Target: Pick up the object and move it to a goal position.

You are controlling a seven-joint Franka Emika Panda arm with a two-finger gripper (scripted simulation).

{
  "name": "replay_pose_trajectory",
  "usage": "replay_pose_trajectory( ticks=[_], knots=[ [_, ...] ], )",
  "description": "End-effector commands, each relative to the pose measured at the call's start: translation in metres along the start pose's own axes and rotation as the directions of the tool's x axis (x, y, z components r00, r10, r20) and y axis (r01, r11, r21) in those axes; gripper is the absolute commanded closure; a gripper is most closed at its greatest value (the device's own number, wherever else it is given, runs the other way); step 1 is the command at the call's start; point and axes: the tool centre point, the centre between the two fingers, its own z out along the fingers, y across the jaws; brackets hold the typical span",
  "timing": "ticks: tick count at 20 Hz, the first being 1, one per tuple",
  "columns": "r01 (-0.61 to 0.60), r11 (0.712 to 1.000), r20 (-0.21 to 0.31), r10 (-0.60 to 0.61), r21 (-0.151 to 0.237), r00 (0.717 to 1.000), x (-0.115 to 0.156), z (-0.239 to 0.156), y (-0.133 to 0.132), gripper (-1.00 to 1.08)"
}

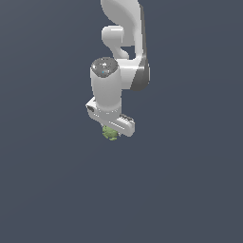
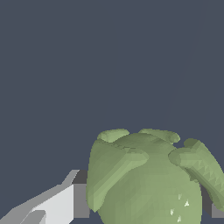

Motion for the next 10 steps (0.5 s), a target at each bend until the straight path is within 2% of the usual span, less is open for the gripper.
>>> replay_pose_trajectory(
  ticks=[1,10],
  knots=[
    [0.0,1.0,0.0,0.0,-0.001,1.0,0.018,-0.022,0.009,1.08],
    [0.001,1.0,0.0,-0.001,-0.001,1.0,0.074,-0.085,0.035,1.08]
  ],
)
